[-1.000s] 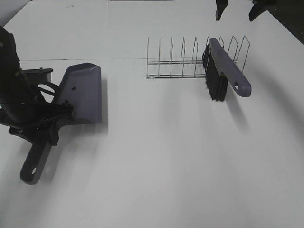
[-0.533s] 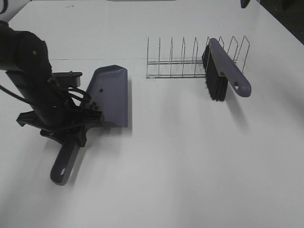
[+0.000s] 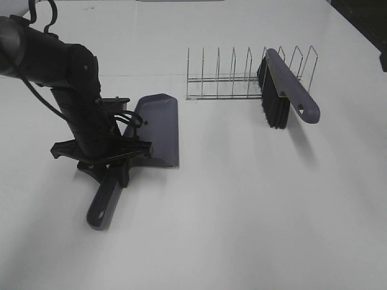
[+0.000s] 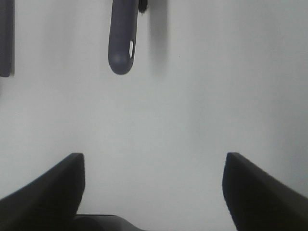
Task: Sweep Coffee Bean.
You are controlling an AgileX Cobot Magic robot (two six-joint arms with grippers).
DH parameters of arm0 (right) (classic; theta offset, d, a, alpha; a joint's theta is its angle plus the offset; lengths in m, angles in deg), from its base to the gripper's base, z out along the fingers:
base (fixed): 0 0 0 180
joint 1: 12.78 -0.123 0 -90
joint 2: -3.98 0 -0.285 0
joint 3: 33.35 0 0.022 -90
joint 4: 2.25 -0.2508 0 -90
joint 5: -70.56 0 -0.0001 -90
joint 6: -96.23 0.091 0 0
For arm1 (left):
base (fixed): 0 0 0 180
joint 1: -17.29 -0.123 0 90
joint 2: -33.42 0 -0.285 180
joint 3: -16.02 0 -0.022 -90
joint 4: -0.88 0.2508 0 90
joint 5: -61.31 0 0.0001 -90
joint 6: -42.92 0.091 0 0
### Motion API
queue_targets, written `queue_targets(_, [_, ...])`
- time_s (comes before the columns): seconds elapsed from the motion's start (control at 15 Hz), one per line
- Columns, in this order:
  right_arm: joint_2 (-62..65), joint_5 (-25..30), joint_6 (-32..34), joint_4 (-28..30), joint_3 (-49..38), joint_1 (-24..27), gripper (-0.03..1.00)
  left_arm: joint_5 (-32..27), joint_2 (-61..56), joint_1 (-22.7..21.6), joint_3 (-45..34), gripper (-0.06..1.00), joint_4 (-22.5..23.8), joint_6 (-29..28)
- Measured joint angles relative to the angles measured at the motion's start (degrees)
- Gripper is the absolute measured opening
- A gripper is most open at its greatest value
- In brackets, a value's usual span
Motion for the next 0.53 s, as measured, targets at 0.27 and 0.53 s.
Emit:
queue_targets(0.27, [14.6,0.1,0.2,-0.5,-6.5,0.0,0.7,-2.5,-0.3,0.0,0.0,0.59,-0.1,-0.5])
queue_targets(0.53, [28.8,0.1,-0.5,-0.9,-14.2,0.0,0.7,-9.9,-13.2,-0.1,0.0,0.76,5.0,-1.6])
